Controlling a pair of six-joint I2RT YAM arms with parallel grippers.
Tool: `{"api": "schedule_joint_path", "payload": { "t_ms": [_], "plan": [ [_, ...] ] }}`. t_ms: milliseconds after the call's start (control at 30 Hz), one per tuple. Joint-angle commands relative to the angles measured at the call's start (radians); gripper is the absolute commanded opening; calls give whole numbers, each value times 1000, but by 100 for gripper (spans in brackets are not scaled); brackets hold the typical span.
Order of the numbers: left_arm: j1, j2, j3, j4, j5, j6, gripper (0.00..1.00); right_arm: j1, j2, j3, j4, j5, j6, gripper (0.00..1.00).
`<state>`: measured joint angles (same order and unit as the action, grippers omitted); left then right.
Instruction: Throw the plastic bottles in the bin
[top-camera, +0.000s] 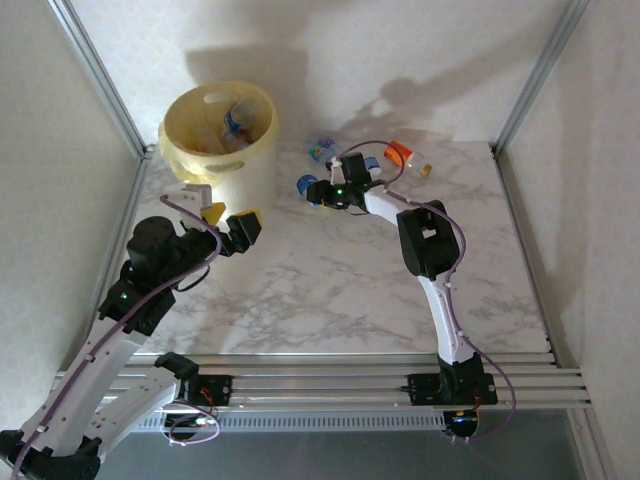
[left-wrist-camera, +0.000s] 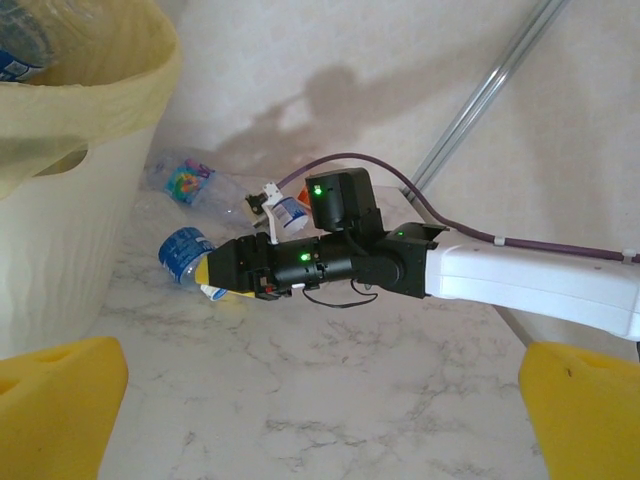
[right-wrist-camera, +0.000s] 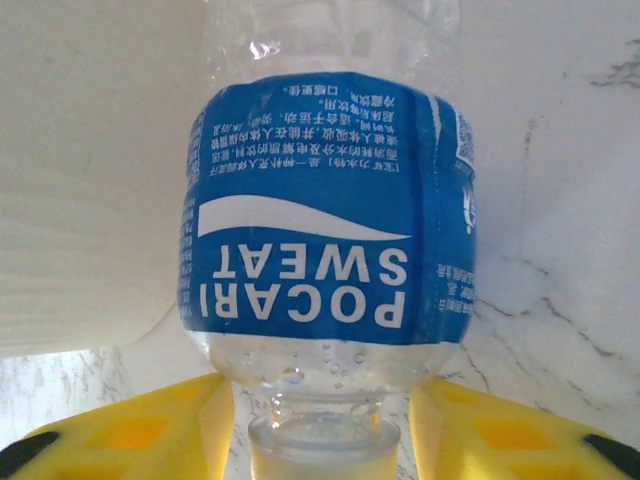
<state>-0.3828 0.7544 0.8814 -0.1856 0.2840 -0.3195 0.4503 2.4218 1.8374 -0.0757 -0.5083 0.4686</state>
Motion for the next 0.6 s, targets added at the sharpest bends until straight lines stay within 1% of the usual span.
{"api": "schedule_joint_path", "payload": {
  "t_ms": [0, 67, 167, 300, 567],
  "plan": [
    [-7, -3, 19, -10, -20, -18, 100, 7, -3, -2, -7, -16, 7, 44],
    [-6, 1, 19, -9, -21, -20, 100, 7, -17, -15, -6, -9, 8, 43],
    [-6, 3, 19, -7, -24, -25, 100, 6, -38, -40, 8, -10, 18, 34],
    [-8, 11, 9, 12, -16, -33, 100, 8, -89, -105, 50, -7, 42, 29],
    [-8, 74, -17, 92, 35, -81, 100, 12, -252, -298, 162, 1, 64, 25]
  ]
}}
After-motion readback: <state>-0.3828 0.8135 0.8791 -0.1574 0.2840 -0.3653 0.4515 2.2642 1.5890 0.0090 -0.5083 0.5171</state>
